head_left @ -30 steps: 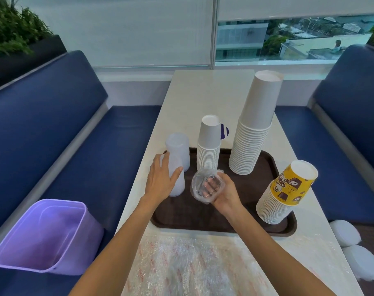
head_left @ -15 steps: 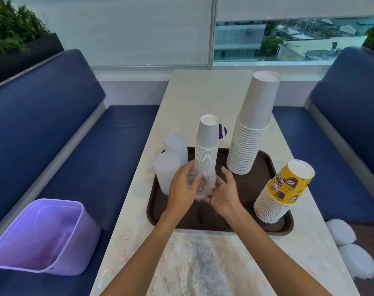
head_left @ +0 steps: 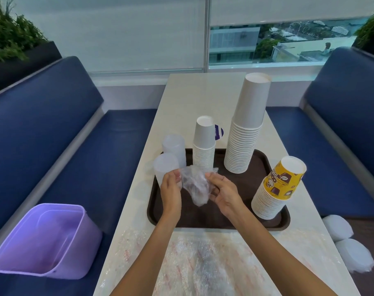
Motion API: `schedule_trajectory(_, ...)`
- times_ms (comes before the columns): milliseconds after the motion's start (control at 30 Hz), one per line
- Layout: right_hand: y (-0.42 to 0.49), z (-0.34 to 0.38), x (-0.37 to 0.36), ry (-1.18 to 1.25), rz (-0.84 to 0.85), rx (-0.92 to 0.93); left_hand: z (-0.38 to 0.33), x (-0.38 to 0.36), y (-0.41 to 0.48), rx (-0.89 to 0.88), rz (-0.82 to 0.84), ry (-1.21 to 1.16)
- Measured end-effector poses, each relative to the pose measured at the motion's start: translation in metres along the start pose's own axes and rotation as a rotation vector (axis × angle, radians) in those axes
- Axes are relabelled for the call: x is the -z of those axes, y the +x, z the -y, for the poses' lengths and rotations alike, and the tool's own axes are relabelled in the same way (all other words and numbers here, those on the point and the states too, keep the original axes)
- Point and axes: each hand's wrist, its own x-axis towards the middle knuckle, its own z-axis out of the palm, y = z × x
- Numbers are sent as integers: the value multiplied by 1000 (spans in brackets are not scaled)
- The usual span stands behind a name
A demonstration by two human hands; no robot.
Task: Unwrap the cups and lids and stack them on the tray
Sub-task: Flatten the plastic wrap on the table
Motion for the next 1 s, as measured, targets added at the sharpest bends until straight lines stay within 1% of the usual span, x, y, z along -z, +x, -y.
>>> schedule_trajectory(67,-4,-1,-2,2,10,9,-3,-2,-11,26,66,-49)
schedule_trajectory(133,-12,-4,-5,-16,39,12,-4,-7,-21,33,140,-28)
schedule_trajectory(167,-15,-5,-6,-26,51,15,-2,-9,-25,40,151,-19)
schedule_trajectory(233,-22,-8,-7,-45,55,34,2,-13,-30,28,114,35)
schedule_trajectory(300,-29,-10,-6,-52,25,57,7,-12,-34,-7,35,95)
schedule_trajectory(400,-36,-10,0,-102,-39,127,11,-5,-36,-16,-76,87)
schedule_trajectory(467,-41,-10,5,-114,-92,170,11,3,-37,24,-117,51)
schedule_trajectory(533,-46,-9,9,-96,-128,172,13,10,-36,57,-149,5)
schedule_trajectory(600,-52,-10,12,-97,-123,181,12,18,-40,94,-165,-33)
schedule_trajectory(700,-60,-15,15,-153,-25,179,13,27,-46,181,-168,-110)
schedule_trajectory(767,-67,-23,16,-248,53,166,17,31,-48,229,-165,-155)
schedule_trajectory(833,-75,-34,16,-352,100,221,19,33,-53,230,-161,-145)
schedule_trajectory(900,-80,-42,16,-373,66,311,21,35,-57,214,-145,-110)
schedule_trajectory(1000,-80,-47,20,-348,-68,387,22,42,-60,219,-132,-92)
